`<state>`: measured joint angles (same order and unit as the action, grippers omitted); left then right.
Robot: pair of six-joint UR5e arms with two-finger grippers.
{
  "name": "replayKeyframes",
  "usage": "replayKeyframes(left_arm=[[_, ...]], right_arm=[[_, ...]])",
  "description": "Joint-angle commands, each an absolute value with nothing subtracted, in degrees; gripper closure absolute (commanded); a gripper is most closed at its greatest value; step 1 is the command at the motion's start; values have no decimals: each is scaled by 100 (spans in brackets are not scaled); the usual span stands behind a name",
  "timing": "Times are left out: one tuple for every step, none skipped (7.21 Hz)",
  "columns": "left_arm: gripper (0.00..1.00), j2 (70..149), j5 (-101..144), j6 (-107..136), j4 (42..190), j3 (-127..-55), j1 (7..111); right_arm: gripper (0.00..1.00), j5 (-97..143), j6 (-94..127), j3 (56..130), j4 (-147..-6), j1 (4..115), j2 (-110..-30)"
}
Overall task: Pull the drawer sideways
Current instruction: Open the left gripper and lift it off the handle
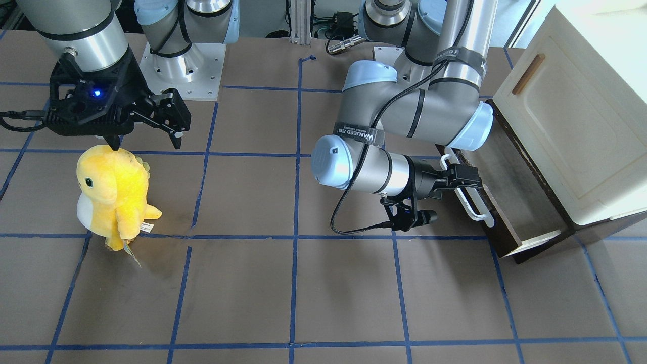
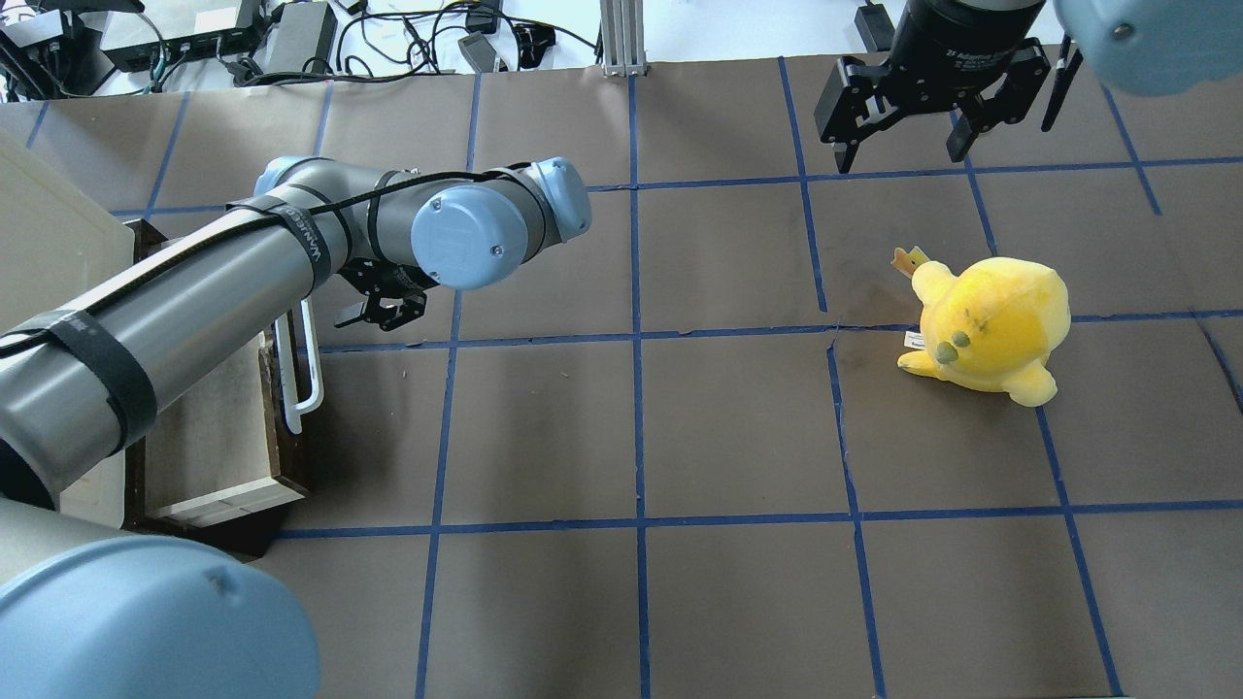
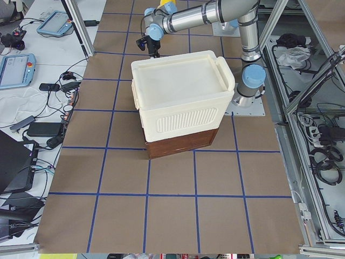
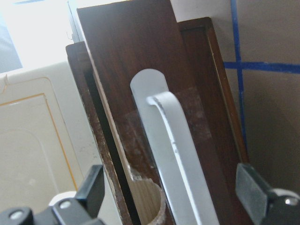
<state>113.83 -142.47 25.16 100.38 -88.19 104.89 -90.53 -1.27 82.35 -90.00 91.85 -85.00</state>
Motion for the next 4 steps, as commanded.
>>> replayKeyframes(left_arm=[[0,10813,-12578,2094,9488,-8256,10468],[0,10523,-11559,1300,8944,-8114,10389],[0,10216,-11314,1048,8921,-8130,10319],[0,9934,-11051,1002,8921,-8182,10231]], right_arm=[[0,-9053,-123,8235,-9000,9185,-8499],[0,-9053,-123,8235,-9000,9185,-8499],[0,-9053,-123,8235,-9000,9185,-8499],[0,-9053,-123,8235,-9000,9185,-8499]])
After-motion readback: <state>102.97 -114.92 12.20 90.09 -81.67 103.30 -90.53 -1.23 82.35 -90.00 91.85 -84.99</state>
